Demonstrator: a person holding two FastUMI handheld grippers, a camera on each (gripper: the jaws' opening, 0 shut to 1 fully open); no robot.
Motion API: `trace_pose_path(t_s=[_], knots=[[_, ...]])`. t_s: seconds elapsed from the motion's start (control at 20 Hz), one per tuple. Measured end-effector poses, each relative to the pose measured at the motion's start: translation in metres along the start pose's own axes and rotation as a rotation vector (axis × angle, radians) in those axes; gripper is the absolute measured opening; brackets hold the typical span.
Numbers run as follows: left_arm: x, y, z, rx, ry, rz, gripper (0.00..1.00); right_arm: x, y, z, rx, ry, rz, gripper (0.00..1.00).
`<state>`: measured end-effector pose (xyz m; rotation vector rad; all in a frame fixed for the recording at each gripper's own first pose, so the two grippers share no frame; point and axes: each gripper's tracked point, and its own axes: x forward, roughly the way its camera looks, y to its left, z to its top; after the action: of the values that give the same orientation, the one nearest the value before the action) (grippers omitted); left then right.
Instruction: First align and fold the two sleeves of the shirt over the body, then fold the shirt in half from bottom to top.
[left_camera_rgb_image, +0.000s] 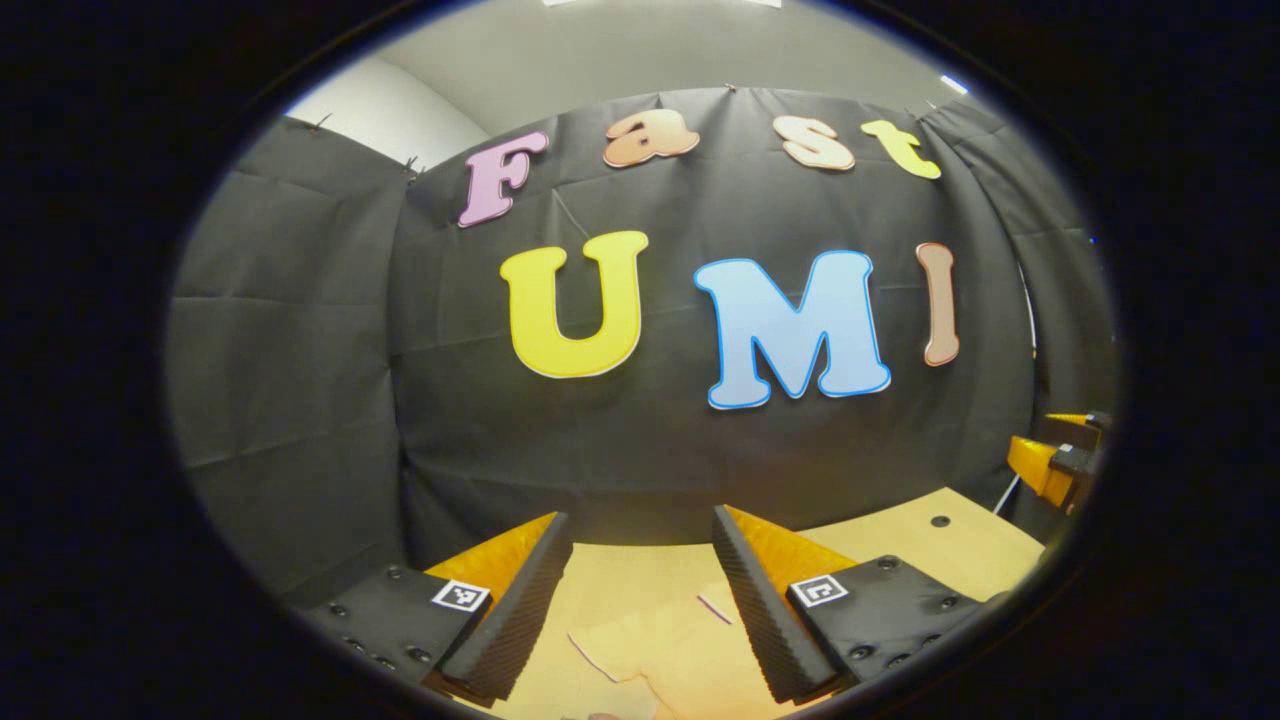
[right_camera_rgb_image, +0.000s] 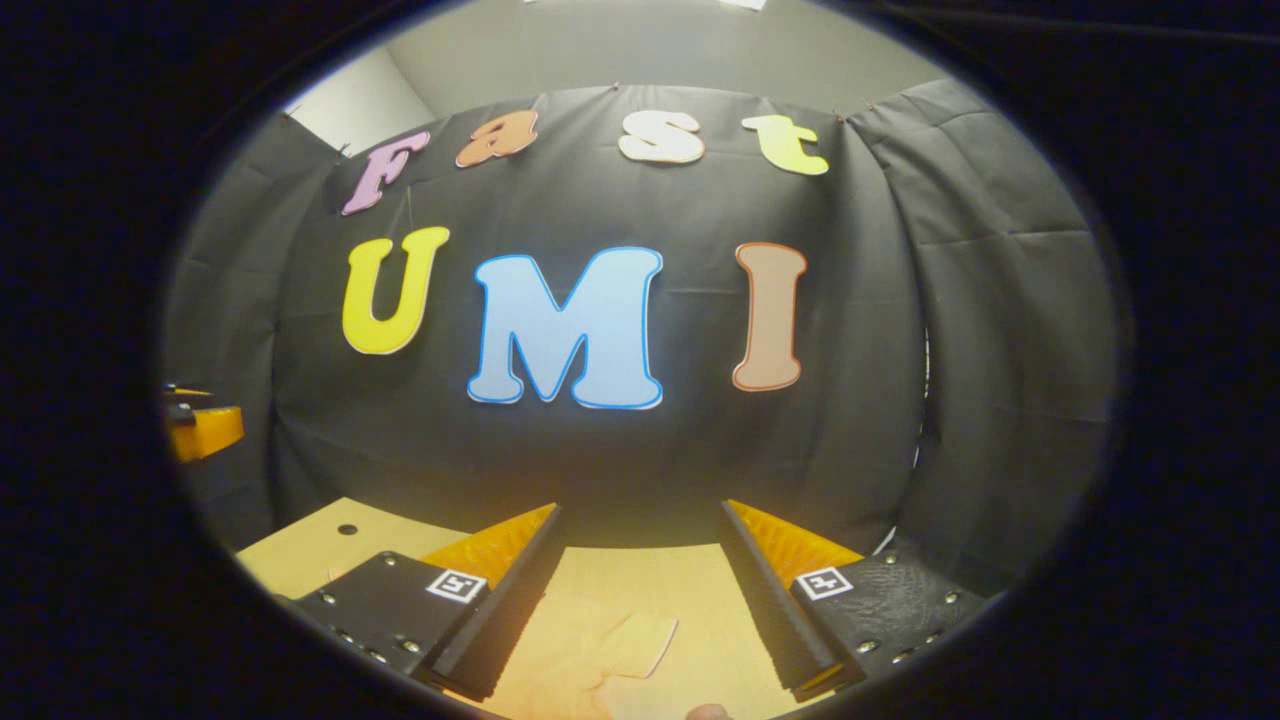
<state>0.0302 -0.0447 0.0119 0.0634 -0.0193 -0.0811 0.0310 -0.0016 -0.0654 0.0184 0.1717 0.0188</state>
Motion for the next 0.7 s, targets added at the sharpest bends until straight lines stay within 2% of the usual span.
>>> trace_pose_path(t_s=[0.3, 0.7], knots=[[-0.007, 0.011, 0.002, 0.006, -0.003, 0.016, 0.94, 0.027, 0.012, -0.034, 0.027, 0.089, 0.049, 0.97], [-0.027, 0.035, 0.003, 0.006, 0.004, 0.075, 0.96, 0.057, 0.030, -0.145, 0.068, 0.358, 0.104, 0.97]])
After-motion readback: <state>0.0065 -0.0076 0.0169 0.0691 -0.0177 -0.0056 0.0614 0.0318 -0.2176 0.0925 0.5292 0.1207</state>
